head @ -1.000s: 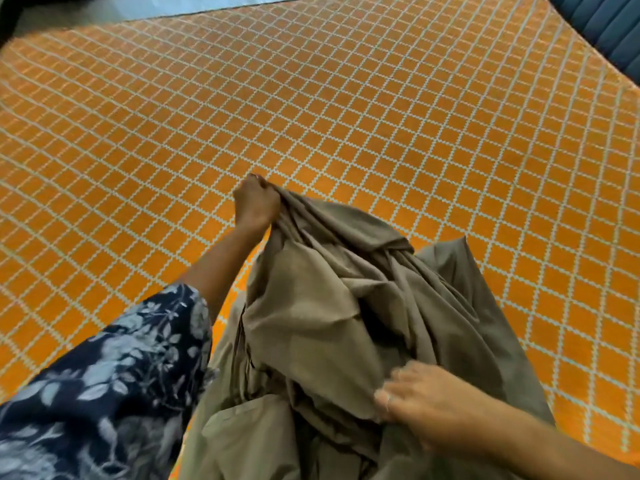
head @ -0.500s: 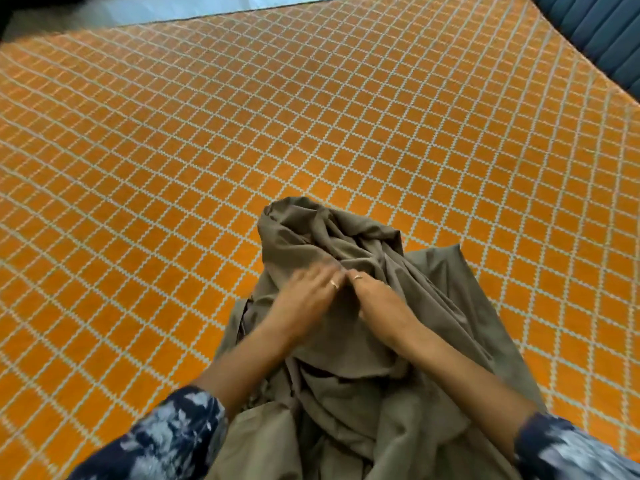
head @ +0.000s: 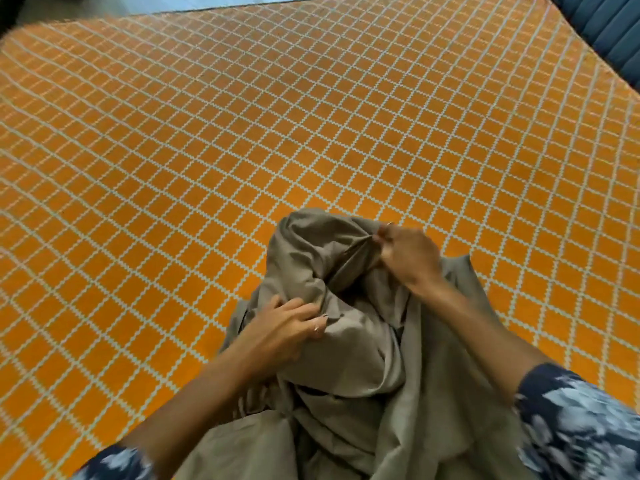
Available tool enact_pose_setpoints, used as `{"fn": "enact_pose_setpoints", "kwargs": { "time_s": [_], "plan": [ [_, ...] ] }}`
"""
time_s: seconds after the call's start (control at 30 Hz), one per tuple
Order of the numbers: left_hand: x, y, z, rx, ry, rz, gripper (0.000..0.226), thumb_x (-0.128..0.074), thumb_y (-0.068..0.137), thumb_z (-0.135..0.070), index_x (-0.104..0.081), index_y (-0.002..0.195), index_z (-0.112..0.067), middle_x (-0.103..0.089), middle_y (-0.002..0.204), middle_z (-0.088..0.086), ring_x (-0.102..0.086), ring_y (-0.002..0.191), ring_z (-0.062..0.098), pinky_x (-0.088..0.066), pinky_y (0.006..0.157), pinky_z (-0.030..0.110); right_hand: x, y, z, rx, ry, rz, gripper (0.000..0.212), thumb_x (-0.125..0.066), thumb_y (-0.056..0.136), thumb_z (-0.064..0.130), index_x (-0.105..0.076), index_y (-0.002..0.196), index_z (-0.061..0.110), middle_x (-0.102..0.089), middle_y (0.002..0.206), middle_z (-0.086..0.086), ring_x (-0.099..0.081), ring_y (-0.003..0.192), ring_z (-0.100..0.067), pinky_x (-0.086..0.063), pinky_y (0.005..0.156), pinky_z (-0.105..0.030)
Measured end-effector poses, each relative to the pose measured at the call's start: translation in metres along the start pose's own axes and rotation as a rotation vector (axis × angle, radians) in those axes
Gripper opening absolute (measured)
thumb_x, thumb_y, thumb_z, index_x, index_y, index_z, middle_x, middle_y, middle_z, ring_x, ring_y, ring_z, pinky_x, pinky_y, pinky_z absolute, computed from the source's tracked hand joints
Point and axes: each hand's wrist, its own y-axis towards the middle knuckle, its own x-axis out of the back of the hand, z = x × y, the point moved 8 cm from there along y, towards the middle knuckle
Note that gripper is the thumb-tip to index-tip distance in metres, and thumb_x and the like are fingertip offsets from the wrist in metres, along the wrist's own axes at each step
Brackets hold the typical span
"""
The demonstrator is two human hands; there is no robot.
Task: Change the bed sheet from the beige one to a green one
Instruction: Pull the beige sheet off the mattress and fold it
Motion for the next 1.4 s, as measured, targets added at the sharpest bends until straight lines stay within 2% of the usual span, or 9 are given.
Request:
{"fn": "enact_pose_setpoints", "kwargs": {
  "time_s": [0.33,0.47,0.63,0.8,0.93,1.07,1.17,1.23,1.4],
  "plan": [
    [0.027,-0.063,0.007,-0.043,-0.146,0.061,0.018,-0.038,0.097,-0.038,-0.035,0.08,-0.039,-0.046,0.077,-0.014,-0.043,0.071,0.004,-0.028,0.059,0.023,0.028,0.007,-0.067,-0.468,0.515,-0.123,0.014,-0.056,0.09,0.015,-0.066,0.095,0.006,-0.064,0.061,-0.008,-0.062,0.043,-0.014,-0.054,0.051,-0.033],
    [0.009,-0.045,0.052,0.327,-0.226,-0.115,0.044,-0.032,0.089,-0.069,-0.057,0.111,-0.04,-0.055,0.121,-0.001,-0.056,0.107,0.023,-0.045,0.084,0.037,0.006,-0.009,-0.015,0.008,0.151,0.064,0.043,-0.057,0.087,0.009,-0.051,0.13,0.013,-0.061,0.115,-0.017,-0.06,0.101,-0.036,-0.049,0.083,-0.04],
    [-0.04,-0.035,0.047,0.537,-0.501,0.053,0.088,-0.067,0.07,-0.067,-0.021,0.144,-0.05,0.003,0.158,0.009,-0.004,0.144,0.018,-0.023,0.115,0.041,-0.065,-0.092,0.019,0.469,-0.229,0.689,0.06,-0.051,0.088,0.014,-0.032,0.144,0.018,-0.029,0.148,-0.006,-0.05,0.119,-0.034,-0.047,0.088,-0.039],
    [-0.057,-0.016,0.035,0.411,-0.23,0.277,0.042,-0.041,0.091,-0.025,-0.055,0.13,-0.016,-0.035,0.143,0.014,-0.054,0.114,0.034,-0.045,0.089,0.036,-0.076,-0.135,0.01,0.476,-0.55,0.687,0.078,-0.049,0.092,0.047,0.0,0.151,0.033,-0.037,0.138,-0.011,-0.059,0.105,-0.034,-0.039,0.072,-0.037],
    [0.015,0.013,0.046,0.242,-0.303,0.276,0.035,-0.043,0.088,-0.027,-0.065,0.087,0.0,-0.064,0.087,0.018,-0.058,0.075,0.028,-0.034,0.059,0.021,-0.05,-0.116,-0.011,0.441,-0.701,0.668,0.037,-0.036,0.1,0.033,-0.042,0.137,0.034,-0.059,0.12,-0.008,-0.061,0.105,-0.028,-0.041,0.072,-0.032],
    [0.089,0.064,0.092,0.49,-0.435,0.025,0.029,-0.056,0.095,-0.032,-0.063,0.079,-0.008,-0.056,0.069,0.007,-0.05,0.063,0.019,-0.035,0.056,0.029,-0.01,-0.065,-0.036,-0.167,0.227,0.598,0.031,-0.036,0.102,0.022,-0.058,0.083,0.013,-0.068,0.079,-0.013,-0.069,0.073,-0.027,-0.048,0.056,-0.026],
    [0.098,0.066,0.131,0.873,-1.197,-0.531,0.026,-0.05,0.099,-0.026,-0.052,0.123,-0.016,-0.059,0.088,0.0,-0.055,0.067,0.01,-0.042,0.059,0.021,0.034,-0.034,-0.057,-0.472,0.947,0.255,0.029,-0.034,0.104,0.021,-0.055,0.084,0.014,-0.066,0.084,-0.007,-0.062,0.065,-0.016,-0.042,0.054,-0.025],
    [0.087,0.051,0.136,0.964,-1.268,-0.62,0.046,-0.047,0.1,-0.029,-0.033,0.143,-0.02,-0.053,0.115,0.001,-0.055,0.092,0.019,-0.042,0.07,0.028,0.06,-0.027,-0.072,-0.334,0.726,0.123,0.013,-0.046,0.099,0.017,-0.057,0.104,0.017,-0.066,0.103,-0.006,-0.063,0.09,-0.022,-0.047,0.071,-0.033],
    [0.005,-0.049,0.112,1.026,-0.853,-0.266,0.051,-0.054,0.096,-0.034,-0.04,0.141,-0.016,-0.045,0.139,0.003,-0.049,0.119,0.021,-0.042,0.093,0.034,0.033,-0.136,0.002,0.584,-0.009,0.339,0.054,-0.066,0.076,0.034,-0.049,0.128,0.03,-0.059,0.128,-0.007,-0.053,0.12,-0.026,-0.049,0.094,-0.05]
  ]
}}
